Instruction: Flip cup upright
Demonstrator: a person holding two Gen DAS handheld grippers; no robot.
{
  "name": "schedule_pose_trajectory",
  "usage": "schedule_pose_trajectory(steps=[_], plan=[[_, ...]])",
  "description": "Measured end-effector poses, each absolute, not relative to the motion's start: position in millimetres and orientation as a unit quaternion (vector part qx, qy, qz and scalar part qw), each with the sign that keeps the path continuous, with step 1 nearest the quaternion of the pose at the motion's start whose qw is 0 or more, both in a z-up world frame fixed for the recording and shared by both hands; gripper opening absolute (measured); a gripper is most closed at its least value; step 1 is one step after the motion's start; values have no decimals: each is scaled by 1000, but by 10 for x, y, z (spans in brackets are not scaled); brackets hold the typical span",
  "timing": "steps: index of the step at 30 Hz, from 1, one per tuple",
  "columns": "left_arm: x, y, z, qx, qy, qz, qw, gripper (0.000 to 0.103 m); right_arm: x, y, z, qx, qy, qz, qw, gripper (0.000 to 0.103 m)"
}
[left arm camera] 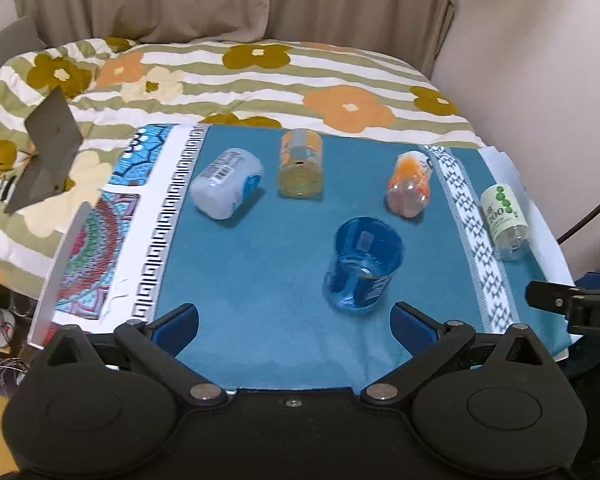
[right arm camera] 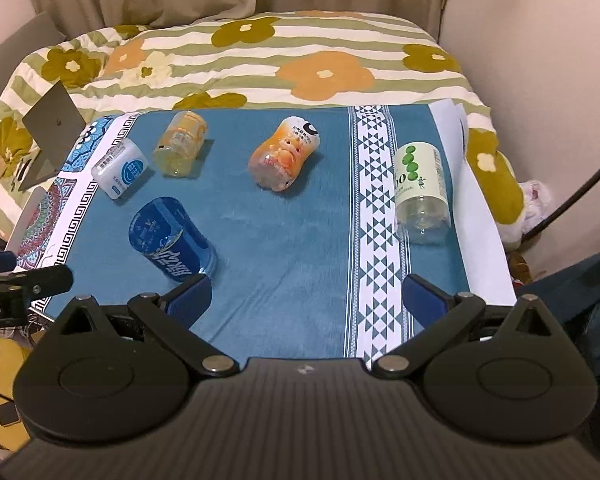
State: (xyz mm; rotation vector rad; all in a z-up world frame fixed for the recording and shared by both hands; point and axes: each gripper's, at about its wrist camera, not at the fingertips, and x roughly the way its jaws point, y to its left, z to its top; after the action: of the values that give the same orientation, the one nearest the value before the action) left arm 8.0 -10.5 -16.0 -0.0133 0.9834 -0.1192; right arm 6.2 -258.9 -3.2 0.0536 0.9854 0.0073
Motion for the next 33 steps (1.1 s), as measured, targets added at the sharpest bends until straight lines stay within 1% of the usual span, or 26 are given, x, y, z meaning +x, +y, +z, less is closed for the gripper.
schedule_pose_trajectory(steps=[9, 33], plan=[[-14, -26, -181, 12, 475, -64, 878, 103, -106, -2420, -135, 25, 488, -8, 873, 103], [-10, -18, -169, 42, 460, -76, 884, 103, -127, -2326, -123, 30, 481, -23, 876, 103]])
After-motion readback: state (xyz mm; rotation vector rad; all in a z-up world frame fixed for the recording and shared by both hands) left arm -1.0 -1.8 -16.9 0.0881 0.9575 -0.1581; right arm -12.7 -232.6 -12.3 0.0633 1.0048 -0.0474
